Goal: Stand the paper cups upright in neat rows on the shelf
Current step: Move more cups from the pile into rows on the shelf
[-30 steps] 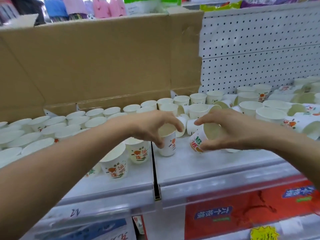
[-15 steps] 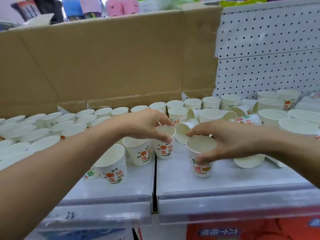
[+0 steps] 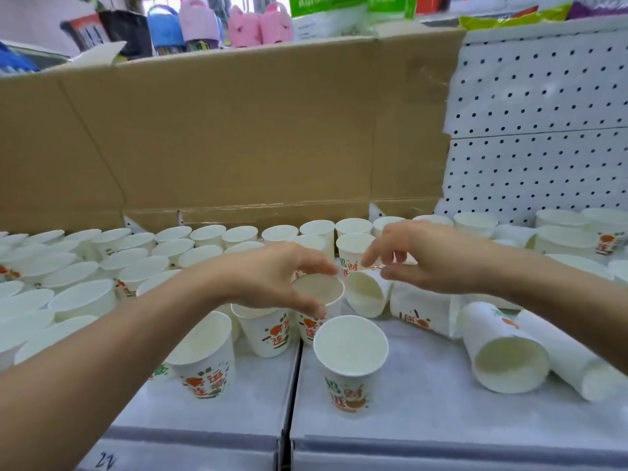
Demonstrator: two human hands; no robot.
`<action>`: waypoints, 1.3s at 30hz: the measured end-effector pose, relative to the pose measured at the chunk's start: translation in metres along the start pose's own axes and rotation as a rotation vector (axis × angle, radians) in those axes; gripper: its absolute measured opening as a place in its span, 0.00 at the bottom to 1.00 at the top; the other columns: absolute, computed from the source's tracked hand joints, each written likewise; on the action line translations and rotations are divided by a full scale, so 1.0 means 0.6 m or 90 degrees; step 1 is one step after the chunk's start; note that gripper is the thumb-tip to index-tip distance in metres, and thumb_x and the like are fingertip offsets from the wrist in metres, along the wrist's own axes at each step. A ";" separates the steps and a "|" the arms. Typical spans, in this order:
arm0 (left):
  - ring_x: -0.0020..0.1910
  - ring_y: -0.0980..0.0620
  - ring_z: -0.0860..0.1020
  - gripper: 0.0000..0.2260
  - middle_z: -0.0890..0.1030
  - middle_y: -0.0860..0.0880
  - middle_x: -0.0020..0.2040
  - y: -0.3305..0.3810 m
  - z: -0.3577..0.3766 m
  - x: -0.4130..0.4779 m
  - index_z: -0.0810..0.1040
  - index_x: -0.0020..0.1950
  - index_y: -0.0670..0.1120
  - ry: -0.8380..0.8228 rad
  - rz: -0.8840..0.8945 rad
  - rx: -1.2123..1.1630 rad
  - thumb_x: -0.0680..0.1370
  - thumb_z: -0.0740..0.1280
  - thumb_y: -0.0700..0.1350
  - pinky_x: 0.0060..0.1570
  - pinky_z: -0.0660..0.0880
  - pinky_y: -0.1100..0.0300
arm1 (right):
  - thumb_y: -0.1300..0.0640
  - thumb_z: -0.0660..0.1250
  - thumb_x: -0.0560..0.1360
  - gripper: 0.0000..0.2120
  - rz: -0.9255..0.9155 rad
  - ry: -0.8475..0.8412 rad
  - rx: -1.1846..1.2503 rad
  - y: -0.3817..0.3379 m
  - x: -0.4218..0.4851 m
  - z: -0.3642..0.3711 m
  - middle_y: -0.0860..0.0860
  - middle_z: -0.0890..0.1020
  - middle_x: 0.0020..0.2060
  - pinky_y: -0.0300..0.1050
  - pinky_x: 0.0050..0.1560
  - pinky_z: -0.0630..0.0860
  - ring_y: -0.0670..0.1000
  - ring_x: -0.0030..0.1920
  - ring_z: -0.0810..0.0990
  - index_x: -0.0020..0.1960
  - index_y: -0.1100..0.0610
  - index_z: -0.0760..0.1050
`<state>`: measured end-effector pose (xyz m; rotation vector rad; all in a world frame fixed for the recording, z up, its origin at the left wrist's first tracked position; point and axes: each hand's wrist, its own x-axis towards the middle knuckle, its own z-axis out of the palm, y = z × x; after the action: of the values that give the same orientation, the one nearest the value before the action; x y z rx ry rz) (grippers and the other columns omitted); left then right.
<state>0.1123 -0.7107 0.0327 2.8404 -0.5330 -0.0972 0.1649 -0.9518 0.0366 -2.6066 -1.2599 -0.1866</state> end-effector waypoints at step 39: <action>0.64 0.62 0.68 0.27 0.69 0.64 0.68 0.003 -0.002 -0.023 0.67 0.68 0.65 0.018 -0.005 -0.030 0.70 0.69 0.63 0.62 0.67 0.59 | 0.64 0.61 0.77 0.18 0.103 0.061 -0.019 0.037 0.005 -0.008 0.43 0.82 0.49 0.45 0.52 0.75 0.44 0.46 0.77 0.57 0.45 0.80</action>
<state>0.0988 -0.7069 0.0345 2.7933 -0.5080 -0.0702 0.1840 -0.9643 0.0386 -2.6742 -1.0177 -0.2999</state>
